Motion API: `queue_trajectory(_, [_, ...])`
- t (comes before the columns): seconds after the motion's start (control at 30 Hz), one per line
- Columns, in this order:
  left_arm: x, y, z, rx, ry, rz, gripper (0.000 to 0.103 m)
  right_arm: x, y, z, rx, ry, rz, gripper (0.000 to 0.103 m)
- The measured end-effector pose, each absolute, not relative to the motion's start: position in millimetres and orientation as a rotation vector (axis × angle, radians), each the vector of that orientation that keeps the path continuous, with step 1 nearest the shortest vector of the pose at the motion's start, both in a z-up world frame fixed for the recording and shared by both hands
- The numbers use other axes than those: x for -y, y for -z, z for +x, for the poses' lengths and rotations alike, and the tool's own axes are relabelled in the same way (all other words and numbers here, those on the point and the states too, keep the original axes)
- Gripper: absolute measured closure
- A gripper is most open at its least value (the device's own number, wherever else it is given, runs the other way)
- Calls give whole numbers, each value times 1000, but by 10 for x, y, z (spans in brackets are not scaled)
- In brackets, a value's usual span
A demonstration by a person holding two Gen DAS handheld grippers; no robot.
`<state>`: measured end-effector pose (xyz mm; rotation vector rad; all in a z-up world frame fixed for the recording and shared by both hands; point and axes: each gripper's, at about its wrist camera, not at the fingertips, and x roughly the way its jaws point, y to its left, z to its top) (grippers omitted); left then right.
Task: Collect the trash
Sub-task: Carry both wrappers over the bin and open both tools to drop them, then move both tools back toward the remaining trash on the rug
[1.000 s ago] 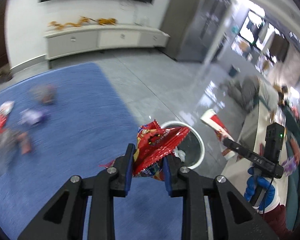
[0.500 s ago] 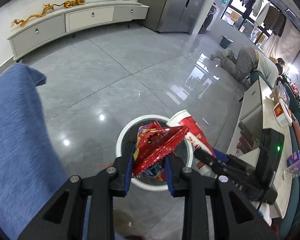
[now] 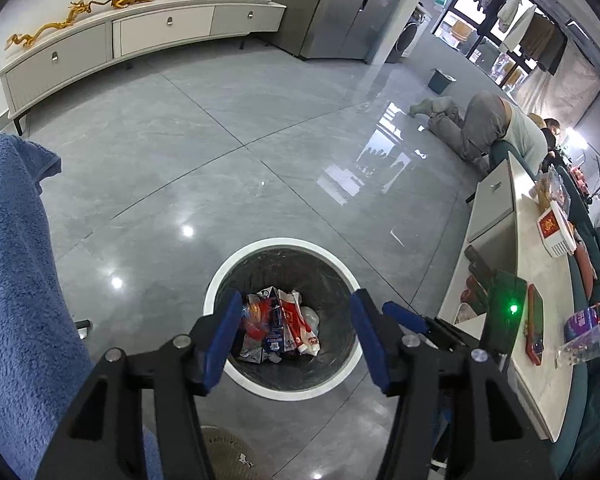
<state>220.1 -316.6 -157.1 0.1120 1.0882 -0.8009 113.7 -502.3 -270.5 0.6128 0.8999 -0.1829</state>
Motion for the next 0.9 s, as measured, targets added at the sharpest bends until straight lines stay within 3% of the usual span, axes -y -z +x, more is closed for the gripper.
queue_trajectory(0.3, [2731,1204,1907,-972,771,98,48,4967,2280,874,-832,193,588,41])
queue_trajectory(0.9, [1130,118,1240,-724,666,96,48,4166,690,354,-600,99,402,41])
